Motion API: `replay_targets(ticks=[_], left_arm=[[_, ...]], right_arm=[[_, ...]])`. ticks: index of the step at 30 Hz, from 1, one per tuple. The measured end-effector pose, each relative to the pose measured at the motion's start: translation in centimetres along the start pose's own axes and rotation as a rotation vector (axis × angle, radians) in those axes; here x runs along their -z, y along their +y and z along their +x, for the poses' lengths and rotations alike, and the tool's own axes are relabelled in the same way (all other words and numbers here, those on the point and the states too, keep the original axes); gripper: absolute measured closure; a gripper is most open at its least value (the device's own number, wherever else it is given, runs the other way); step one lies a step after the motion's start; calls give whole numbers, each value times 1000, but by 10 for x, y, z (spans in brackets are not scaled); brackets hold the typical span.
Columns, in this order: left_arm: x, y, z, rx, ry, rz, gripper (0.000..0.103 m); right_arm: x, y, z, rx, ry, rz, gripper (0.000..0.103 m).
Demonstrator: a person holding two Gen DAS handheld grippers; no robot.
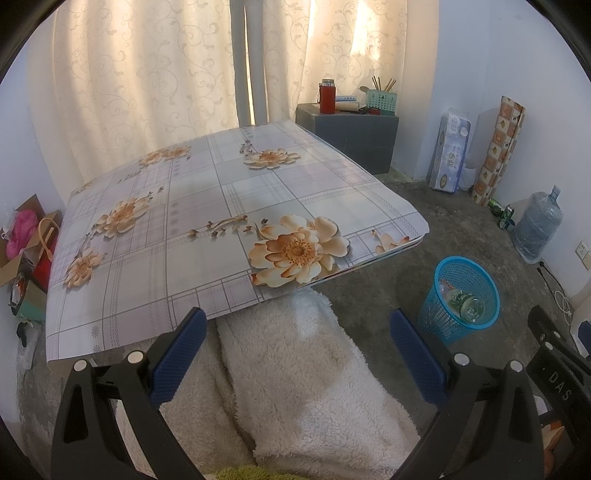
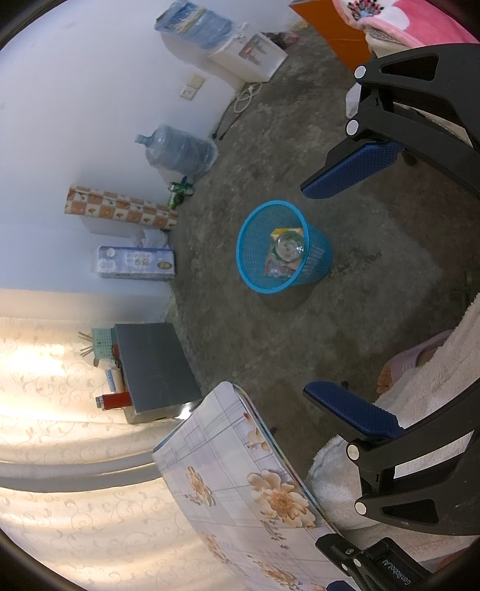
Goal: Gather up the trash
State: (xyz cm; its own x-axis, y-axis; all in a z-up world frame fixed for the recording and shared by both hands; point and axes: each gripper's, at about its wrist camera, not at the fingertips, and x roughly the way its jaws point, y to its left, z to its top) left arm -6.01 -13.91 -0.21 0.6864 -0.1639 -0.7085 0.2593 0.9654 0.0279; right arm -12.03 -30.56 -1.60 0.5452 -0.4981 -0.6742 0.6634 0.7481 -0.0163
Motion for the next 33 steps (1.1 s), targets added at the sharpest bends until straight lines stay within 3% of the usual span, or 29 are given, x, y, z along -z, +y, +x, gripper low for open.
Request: replay_targets(ticks=[33], left_arm=[[-2,-1,-1,2,3,-5,6]], right_arm=[[5,0,-1,3,8,2,8]])
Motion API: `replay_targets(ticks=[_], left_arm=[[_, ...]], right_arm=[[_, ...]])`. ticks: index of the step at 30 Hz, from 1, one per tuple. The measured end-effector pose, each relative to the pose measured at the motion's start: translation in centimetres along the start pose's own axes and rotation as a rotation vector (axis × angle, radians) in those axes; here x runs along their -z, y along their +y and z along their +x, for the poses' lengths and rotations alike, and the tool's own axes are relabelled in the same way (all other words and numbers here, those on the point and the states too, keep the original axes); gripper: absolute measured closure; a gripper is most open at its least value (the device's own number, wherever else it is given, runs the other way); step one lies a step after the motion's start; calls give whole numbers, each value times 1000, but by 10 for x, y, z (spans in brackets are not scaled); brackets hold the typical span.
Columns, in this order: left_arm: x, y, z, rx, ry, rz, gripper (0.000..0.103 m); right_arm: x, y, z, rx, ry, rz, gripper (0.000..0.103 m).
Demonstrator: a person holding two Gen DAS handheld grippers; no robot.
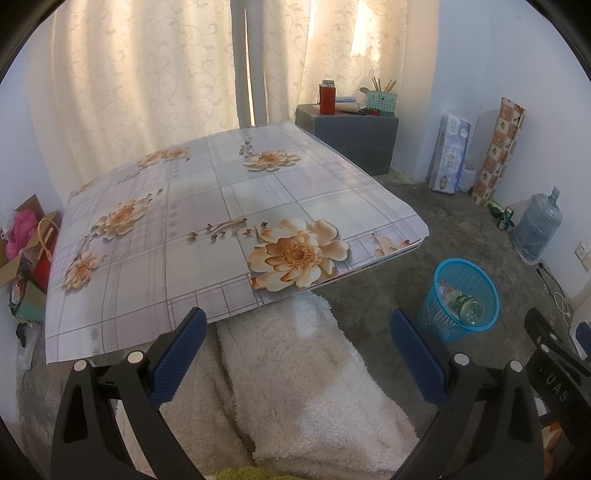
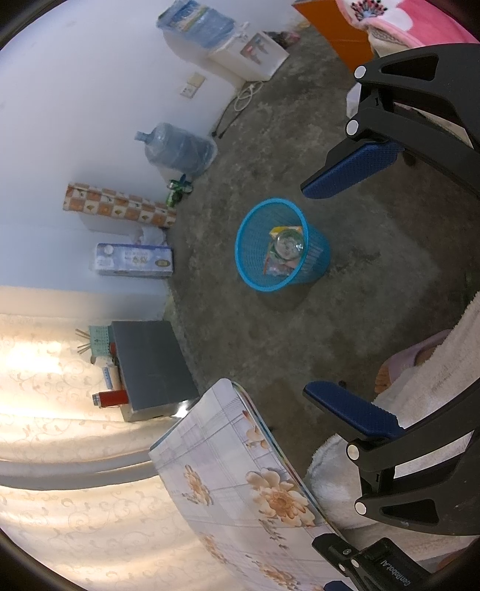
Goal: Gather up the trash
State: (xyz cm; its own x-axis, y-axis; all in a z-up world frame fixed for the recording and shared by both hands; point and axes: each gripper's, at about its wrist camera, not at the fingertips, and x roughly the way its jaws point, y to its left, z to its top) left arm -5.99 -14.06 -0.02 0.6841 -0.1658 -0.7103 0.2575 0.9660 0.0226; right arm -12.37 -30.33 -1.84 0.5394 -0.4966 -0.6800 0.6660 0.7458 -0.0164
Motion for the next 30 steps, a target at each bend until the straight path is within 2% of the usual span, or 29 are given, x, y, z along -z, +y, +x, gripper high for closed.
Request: replay_targets(ticks=[30], left_arm=[[-2,2,1,1,3,0,6]], right_arm=[[-2,-5,1,-6,2,-11,8]])
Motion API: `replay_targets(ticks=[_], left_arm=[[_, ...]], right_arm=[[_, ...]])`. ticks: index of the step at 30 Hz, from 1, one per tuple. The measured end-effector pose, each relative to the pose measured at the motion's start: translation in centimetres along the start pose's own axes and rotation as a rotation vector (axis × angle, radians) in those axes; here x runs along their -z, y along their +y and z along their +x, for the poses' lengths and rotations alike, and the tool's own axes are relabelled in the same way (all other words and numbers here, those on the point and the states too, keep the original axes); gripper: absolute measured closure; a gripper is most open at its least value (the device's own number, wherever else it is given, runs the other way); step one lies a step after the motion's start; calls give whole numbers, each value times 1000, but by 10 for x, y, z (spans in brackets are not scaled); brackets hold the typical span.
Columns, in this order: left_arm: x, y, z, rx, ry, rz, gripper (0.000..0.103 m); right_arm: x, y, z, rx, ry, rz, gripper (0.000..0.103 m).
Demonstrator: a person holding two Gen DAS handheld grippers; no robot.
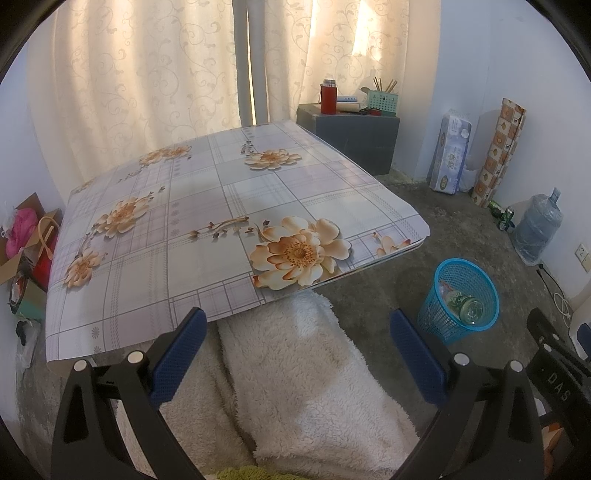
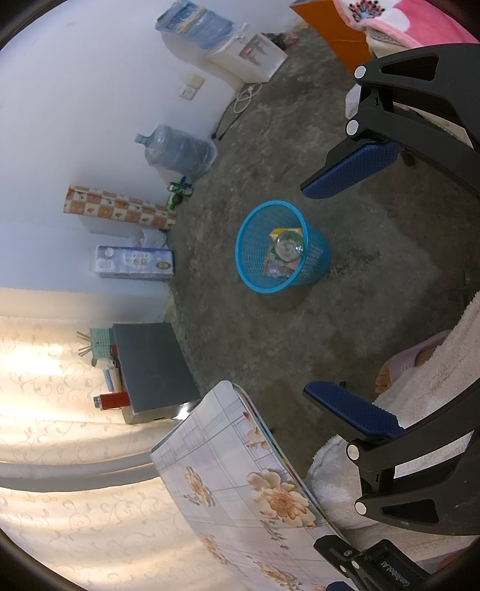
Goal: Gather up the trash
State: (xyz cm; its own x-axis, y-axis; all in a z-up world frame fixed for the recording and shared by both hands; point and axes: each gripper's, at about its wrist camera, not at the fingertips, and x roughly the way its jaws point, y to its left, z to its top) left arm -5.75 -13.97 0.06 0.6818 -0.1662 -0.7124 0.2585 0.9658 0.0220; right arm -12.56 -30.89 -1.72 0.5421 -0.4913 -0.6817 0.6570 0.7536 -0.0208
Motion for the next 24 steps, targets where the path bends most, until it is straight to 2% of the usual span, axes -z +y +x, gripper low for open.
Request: replay_targets(ticks=[24], left_arm=[[-1,2,1,1,3,-1,6]], right_arm=[[-1,0,-2,0,-2,3,8]])
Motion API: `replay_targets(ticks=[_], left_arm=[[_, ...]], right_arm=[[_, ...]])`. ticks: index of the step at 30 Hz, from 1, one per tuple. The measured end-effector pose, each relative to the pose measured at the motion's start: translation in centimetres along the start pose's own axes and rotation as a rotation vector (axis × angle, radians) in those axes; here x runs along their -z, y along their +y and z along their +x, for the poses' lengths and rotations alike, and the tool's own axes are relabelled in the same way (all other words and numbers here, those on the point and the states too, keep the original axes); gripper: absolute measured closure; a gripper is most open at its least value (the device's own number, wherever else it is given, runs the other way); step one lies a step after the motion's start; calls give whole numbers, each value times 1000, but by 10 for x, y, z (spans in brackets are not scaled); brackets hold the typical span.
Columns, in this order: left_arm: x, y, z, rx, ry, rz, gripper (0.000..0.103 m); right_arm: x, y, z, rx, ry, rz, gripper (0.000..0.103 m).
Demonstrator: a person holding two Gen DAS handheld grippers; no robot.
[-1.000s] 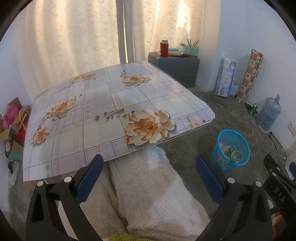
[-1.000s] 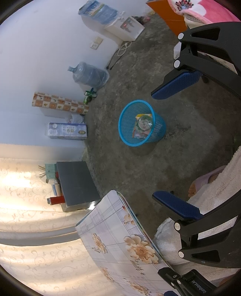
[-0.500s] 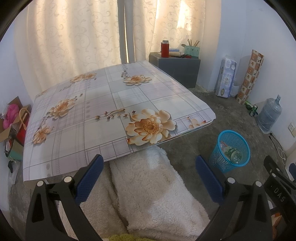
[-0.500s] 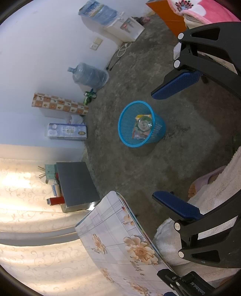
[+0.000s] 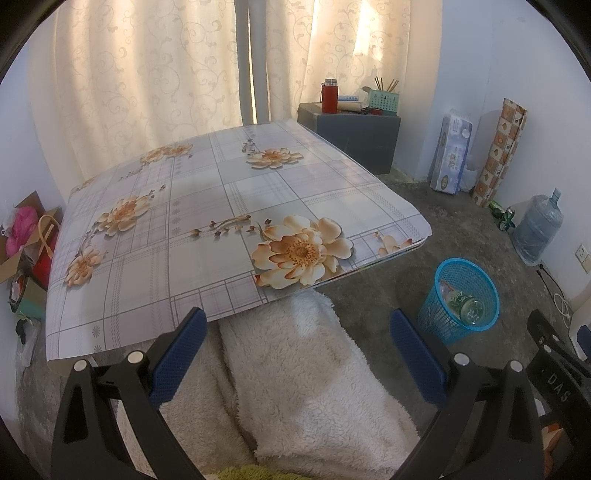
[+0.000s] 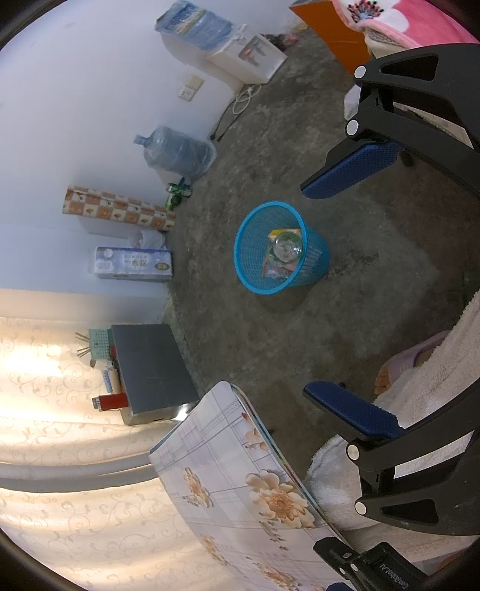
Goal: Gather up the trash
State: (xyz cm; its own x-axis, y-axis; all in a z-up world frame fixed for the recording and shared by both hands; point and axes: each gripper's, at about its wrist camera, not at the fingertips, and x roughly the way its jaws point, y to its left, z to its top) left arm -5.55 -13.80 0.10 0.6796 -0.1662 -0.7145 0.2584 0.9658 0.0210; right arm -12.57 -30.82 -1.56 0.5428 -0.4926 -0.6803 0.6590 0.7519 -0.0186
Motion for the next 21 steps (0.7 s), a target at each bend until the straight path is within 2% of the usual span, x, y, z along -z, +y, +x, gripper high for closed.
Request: replay_targets(ticks=[21], left_arm=[[0,1,0,1,0,0,6]], right_arm=[[-1,0,1,-2,1,-3,8]])
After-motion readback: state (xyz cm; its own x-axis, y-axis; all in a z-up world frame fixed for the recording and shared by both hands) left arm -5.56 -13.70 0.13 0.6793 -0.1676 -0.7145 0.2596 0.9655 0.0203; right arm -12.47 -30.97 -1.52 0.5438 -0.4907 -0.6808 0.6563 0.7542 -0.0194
